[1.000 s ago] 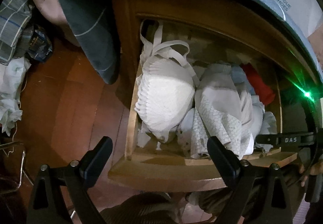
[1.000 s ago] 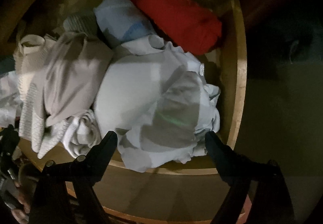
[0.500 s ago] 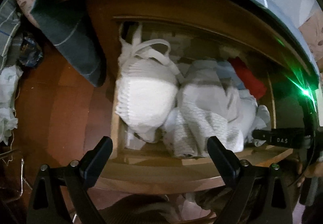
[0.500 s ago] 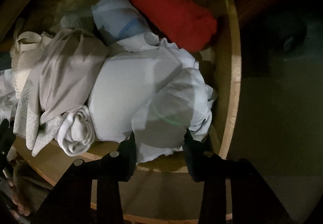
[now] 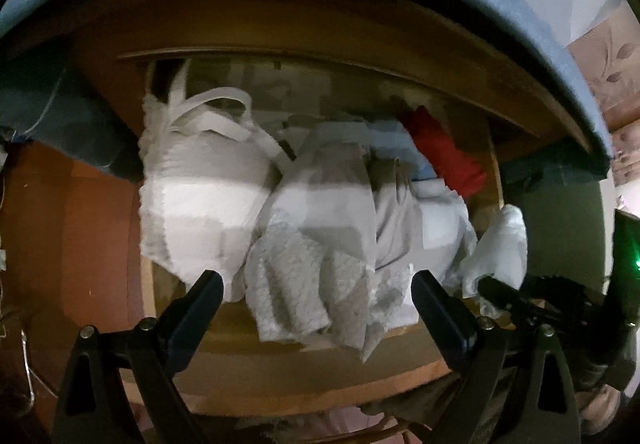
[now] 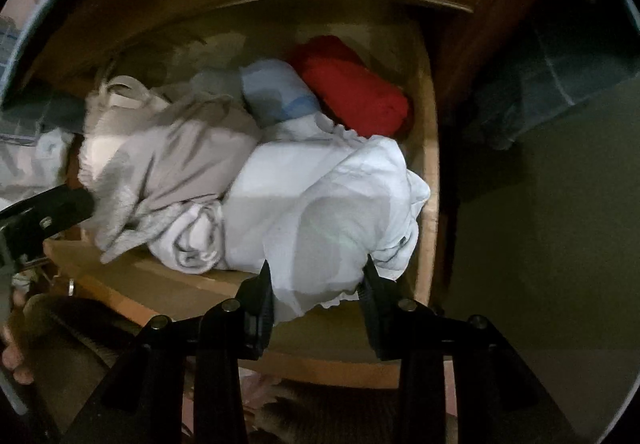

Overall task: Take underwear out of drawer
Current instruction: 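Close the left gripper on the beige underwear and lift it out, then carry the underwear with the left gripper up over the white XINCCI shoe box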

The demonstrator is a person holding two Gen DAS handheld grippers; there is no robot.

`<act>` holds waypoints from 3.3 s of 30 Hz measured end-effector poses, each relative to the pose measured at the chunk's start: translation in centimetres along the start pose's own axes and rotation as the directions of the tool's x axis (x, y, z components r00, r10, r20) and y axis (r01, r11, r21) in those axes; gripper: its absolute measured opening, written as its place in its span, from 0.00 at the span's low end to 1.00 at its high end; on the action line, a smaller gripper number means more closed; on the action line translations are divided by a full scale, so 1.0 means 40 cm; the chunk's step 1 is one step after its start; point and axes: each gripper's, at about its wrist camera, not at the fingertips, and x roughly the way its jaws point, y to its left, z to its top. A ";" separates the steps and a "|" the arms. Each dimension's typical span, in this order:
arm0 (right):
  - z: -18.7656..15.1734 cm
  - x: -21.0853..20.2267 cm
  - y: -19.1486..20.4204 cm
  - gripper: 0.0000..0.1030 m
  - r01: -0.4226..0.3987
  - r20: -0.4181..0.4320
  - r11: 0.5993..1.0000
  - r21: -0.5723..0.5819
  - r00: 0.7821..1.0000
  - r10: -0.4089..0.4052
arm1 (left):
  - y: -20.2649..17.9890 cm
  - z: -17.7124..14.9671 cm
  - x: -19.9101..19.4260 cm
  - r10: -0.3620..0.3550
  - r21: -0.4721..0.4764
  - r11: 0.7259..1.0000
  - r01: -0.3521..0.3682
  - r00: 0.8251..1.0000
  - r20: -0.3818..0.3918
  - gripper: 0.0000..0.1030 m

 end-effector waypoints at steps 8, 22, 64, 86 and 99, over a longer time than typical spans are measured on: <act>-0.012 -0.013 -0.008 0.33 -0.058 0.038 0.998 -0.011 0.998 0.058 | -0.015 0.024 0.097 0.024 -0.005 1.000 -0.024 0.997 -0.071 0.95; -0.007 -0.008 -0.004 0.33 -0.085 0.014 0.996 -0.022 0.996 0.085 | -0.025 0.035 0.156 0.065 -0.021 0.997 -0.068 0.991 -0.114 0.49; -0.009 -0.009 0.010 0.33 -0.042 0.037 0.999 -0.017 0.998 0.043 | -0.088 -0.034 -0.237 -0.063 0.049 0.997 0.057 0.988 0.138 0.13; -0.008 -0.014 0.004 0.34 -0.054 0.038 0.999 -0.008 0.998 0.054 | -0.071 -0.018 -0.217 -0.108 -0.016 0.994 0.110 0.991 0.074 0.13; -0.005 -0.012 0.004 0.34 -0.076 0.023 0.997 -0.005 0.997 0.076 | -0.039 0.023 0.070 -0.066 -0.045 0.997 0.061 0.991 -0.120 0.18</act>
